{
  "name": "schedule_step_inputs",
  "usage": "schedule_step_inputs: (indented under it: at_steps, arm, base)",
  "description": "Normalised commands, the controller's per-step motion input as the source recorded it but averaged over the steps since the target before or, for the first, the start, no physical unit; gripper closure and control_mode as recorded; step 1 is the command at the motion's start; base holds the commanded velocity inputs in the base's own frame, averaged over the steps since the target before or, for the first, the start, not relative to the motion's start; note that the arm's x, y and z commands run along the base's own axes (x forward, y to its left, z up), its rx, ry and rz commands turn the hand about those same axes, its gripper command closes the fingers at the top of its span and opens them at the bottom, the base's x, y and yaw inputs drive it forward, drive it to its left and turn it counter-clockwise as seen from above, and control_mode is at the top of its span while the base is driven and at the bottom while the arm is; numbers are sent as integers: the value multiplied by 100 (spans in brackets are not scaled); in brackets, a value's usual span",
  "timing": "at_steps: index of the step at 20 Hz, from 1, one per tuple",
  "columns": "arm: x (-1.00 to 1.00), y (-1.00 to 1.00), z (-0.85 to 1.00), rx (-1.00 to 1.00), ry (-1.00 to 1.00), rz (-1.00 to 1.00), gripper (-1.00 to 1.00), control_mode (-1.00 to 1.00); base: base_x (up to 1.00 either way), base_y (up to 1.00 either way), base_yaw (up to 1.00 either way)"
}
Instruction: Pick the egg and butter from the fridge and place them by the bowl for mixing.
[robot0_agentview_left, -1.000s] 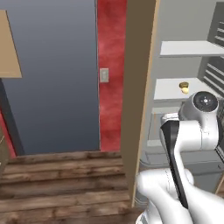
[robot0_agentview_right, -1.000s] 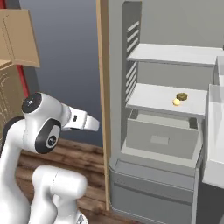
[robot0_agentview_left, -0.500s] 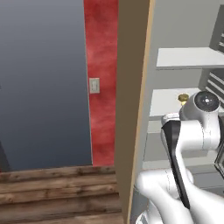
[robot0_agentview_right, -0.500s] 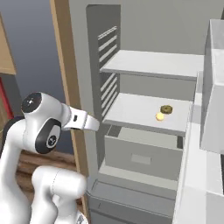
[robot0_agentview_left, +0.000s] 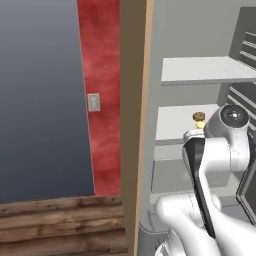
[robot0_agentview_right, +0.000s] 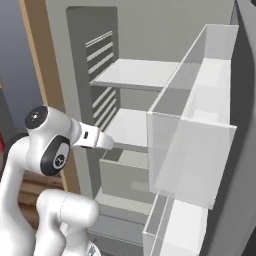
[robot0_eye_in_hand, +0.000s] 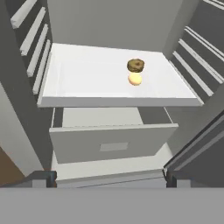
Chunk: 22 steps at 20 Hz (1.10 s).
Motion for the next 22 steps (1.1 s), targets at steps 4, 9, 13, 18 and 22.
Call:
schedule_step_inputs:
  at_steps: [4,9,13,18,22]
  arm:
    - [0,0,0,0,0,0,-100,100]
    - [0,0,0,0,0,0,-100,100]
    - [0,0,0,0,0,0,-100,100]
    - [0,0,0,0,0,0,-100,100]
    - [0,0,0,0,0,0,-100,100]
  base:
    - [20,-25,0]
    - [14,-32,-1]
    - [-12,-70,-3]
    - [0,-11,0]
    - [35,-16,0]
